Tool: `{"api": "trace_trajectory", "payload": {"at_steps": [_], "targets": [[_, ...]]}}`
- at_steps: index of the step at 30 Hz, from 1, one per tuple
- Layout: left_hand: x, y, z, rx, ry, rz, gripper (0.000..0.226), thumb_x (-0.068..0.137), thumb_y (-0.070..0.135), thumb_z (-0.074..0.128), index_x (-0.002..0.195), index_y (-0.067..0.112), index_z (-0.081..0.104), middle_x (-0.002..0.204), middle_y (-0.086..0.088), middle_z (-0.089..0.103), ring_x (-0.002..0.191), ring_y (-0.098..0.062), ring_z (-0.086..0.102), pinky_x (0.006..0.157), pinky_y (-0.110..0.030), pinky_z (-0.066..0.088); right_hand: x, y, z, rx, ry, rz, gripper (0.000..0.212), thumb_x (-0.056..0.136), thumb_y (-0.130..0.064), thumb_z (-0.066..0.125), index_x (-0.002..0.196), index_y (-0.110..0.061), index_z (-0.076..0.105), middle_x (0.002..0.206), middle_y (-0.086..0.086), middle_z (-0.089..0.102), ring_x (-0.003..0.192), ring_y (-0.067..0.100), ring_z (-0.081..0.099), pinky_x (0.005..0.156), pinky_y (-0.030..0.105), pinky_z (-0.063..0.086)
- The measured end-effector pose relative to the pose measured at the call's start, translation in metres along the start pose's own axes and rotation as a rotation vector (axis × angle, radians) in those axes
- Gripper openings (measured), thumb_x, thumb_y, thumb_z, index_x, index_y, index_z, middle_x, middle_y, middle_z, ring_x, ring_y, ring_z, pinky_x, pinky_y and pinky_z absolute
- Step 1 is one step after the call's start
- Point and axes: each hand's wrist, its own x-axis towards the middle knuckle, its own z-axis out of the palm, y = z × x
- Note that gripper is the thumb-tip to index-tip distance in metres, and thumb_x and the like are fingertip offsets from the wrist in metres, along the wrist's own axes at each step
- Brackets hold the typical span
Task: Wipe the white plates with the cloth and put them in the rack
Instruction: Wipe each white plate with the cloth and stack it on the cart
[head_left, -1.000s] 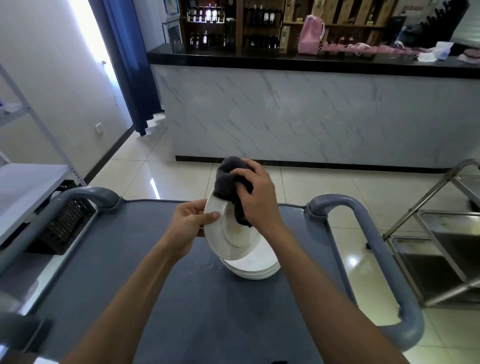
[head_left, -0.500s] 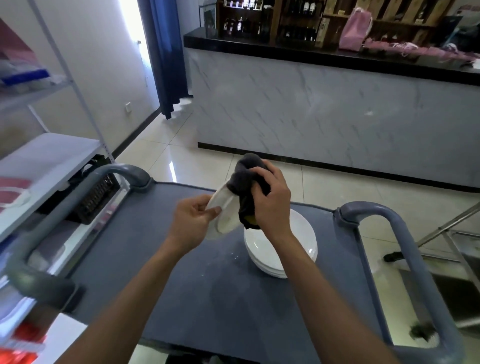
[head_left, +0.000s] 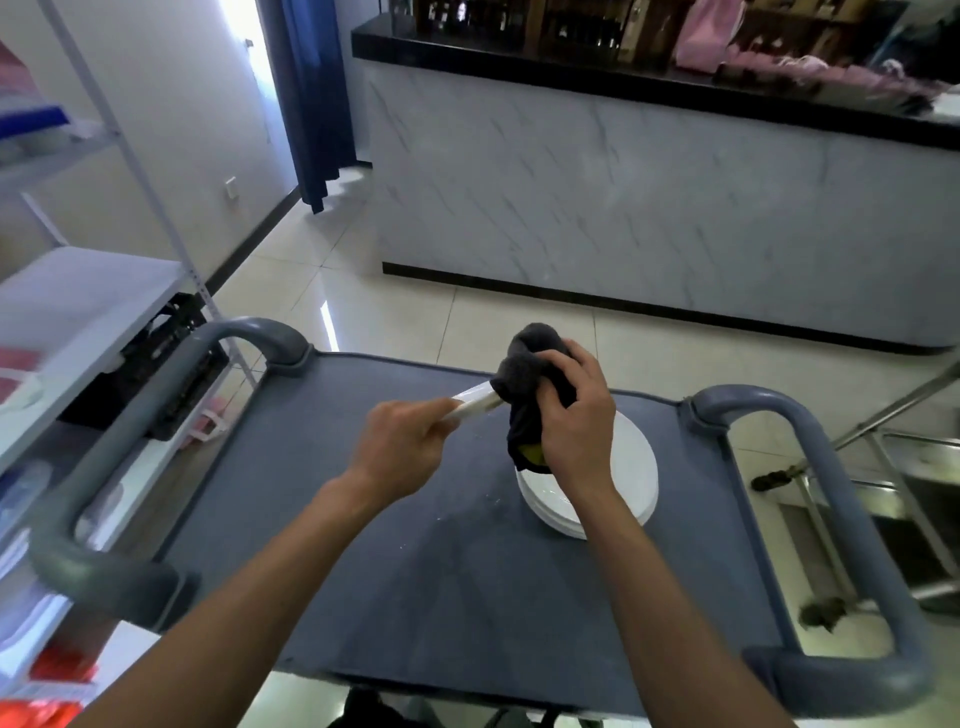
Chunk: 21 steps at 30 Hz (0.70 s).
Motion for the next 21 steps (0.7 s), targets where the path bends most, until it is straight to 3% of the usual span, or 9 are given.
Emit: {"api": "trace_trajectory", "payload": {"at_steps": [4,9,13,16,19,21], "targets": [[0.016,0.009,0.016,0.02,-0.005,0.138,0.019,0.087,0.016,0.065,0.102,0.017,0.077,0.08,-0.004,0.076,0.057,-0.029,0.067,0.05,-0.03,0.053,0.001,0.006,-0.027,-0.035,0.096,0.037,0.026,0.094,-0.003,0.061,0.108,-0.022,0.072,0.133,-0.008,0.057,0.12,-0.007,0.05,0.101,0.006,0.034],[0.03,0.029,0.042,0.053,-0.074,0.296,0.02,0.085,0.008,0.069,0.099,0.02,0.077,0.086,0.004,0.077,0.064,-0.026,0.07,0.052,-0.032,0.055,-0.006,0.024,-0.065,-0.121,0.184,0.103,0.024,0.094,-0.006,0.061,0.109,-0.021,0.073,0.134,-0.012,0.054,0.118,-0.019,0.043,0.101,0.003,0.03],[0.034,0.048,0.068,0.056,-0.131,0.378,0.025,0.081,0.005,0.072,0.099,0.022,0.075,0.085,0.008,0.076,0.07,-0.02,0.071,0.05,-0.029,0.054,-0.016,0.036,-0.097,-0.18,0.229,0.139,0.025,0.096,-0.007,0.06,0.11,-0.023,0.072,0.136,-0.011,0.054,0.121,-0.014,0.043,0.101,0.0,0.026],[0.035,0.06,0.091,0.063,-0.15,0.406,0.03,0.076,0.001,0.073,0.098,0.022,0.073,0.079,0.008,0.073,0.066,-0.021,0.069,0.046,-0.027,0.047,-0.023,0.046,-0.117,-0.21,0.253,0.168,0.025,0.095,-0.006,0.061,0.11,-0.022,0.072,0.138,-0.006,0.056,0.126,0.003,0.049,0.102,0.001,0.028],[0.034,0.068,0.112,0.129,-0.127,0.474,0.033,0.071,-0.004,0.069,0.094,0.02,0.073,0.073,0.004,0.069,0.06,-0.024,0.064,0.048,-0.022,0.033,-0.029,0.056,-0.129,-0.209,0.267,0.187,0.025,0.095,-0.005,0.061,0.108,-0.023,0.072,0.136,-0.007,0.056,0.127,0.006,0.049,0.107,0.009,0.033],[0.032,0.071,0.125,0.151,-0.096,0.526,0.036,0.067,-0.009,0.071,0.091,0.018,0.074,0.075,0.003,0.07,0.061,-0.024,0.065,0.05,-0.022,0.033,-0.032,0.062,-0.136,-0.211,0.267,0.191,0.025,0.095,-0.005,0.061,0.107,-0.024,0.072,0.135,-0.008,0.057,0.125,0.005,0.05,0.106,0.008,0.033]]}}
